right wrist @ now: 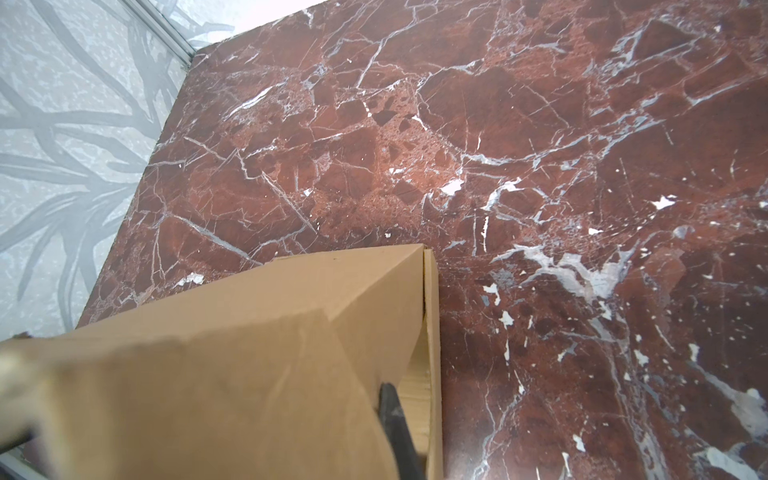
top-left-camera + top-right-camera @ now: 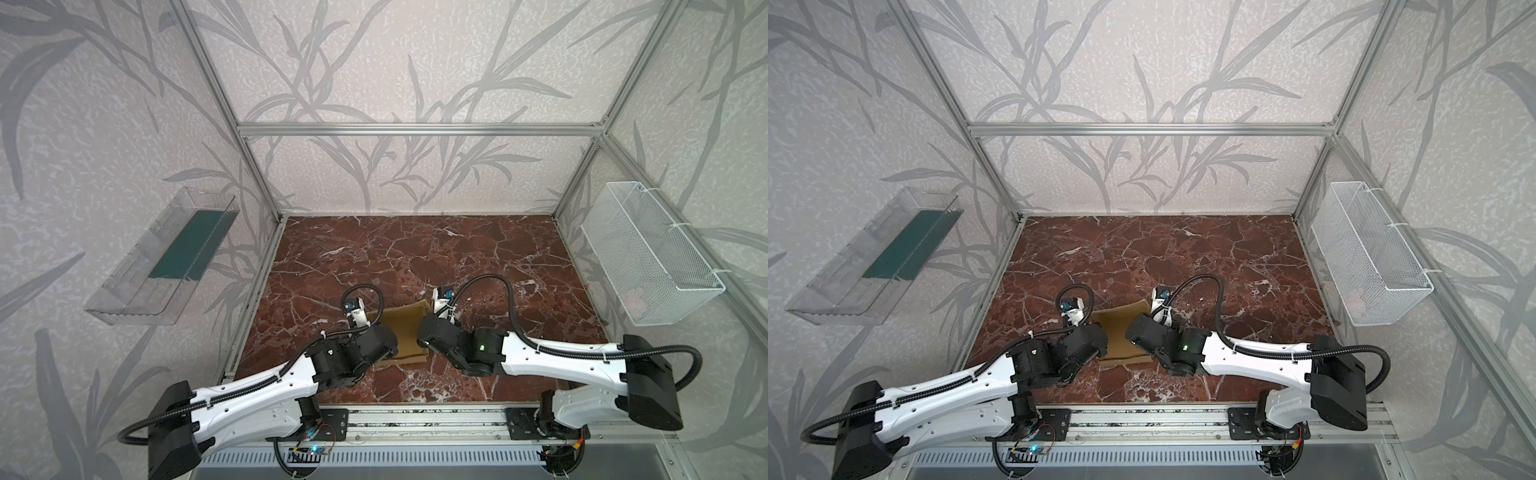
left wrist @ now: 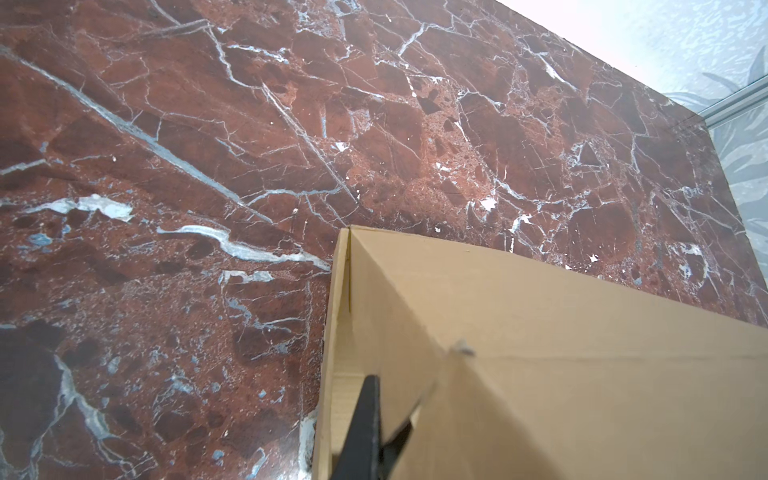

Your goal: Fold the paper box

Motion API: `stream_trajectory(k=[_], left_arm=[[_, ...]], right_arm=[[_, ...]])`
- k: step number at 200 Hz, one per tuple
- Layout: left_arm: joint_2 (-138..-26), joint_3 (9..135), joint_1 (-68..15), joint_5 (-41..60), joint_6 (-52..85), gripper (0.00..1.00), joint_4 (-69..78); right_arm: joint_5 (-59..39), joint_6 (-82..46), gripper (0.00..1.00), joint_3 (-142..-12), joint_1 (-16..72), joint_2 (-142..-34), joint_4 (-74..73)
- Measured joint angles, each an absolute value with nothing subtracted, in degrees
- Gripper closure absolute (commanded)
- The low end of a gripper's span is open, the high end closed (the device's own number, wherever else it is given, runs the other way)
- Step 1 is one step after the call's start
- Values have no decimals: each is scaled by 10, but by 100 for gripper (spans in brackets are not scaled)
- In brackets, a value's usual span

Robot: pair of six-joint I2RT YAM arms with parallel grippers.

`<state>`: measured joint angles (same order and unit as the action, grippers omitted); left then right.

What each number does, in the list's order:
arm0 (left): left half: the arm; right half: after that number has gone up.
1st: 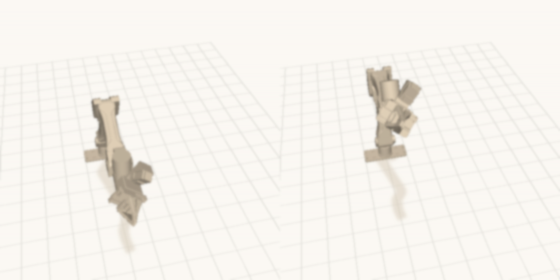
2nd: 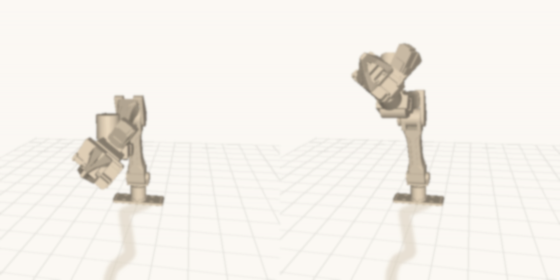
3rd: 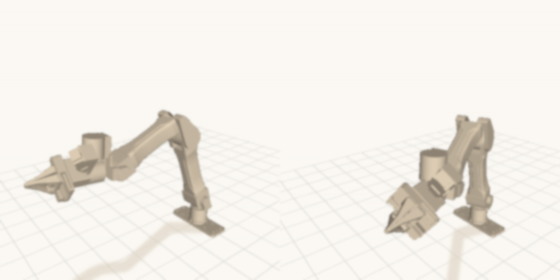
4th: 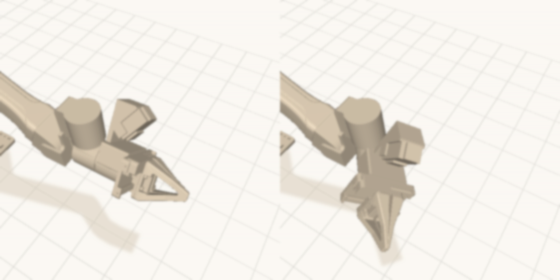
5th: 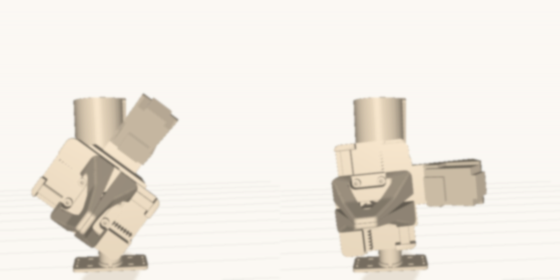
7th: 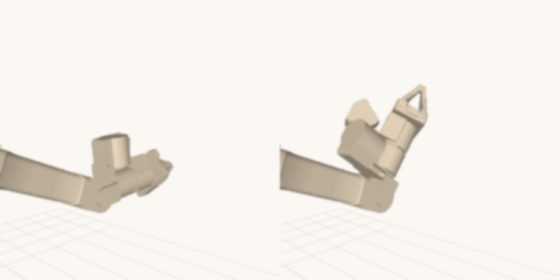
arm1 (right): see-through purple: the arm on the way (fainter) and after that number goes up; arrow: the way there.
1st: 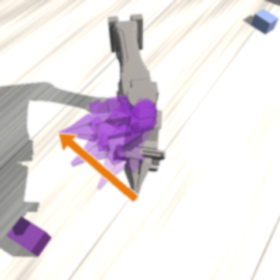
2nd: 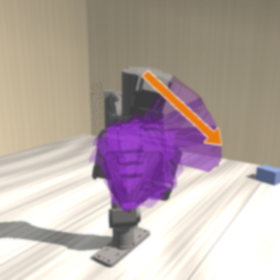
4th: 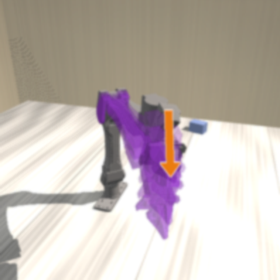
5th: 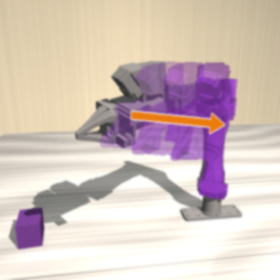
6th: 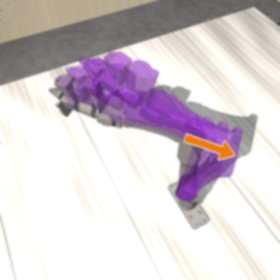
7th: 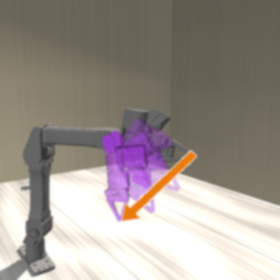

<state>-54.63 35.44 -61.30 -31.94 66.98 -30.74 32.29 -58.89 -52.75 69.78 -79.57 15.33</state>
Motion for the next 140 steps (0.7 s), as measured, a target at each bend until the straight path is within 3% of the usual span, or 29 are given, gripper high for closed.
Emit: stream_trajectory(k=[140], left_arm=[[-514,292,-664,-347,726,100,-295]], right_arm=[[386,-637,100,-488,762,-811,140]])
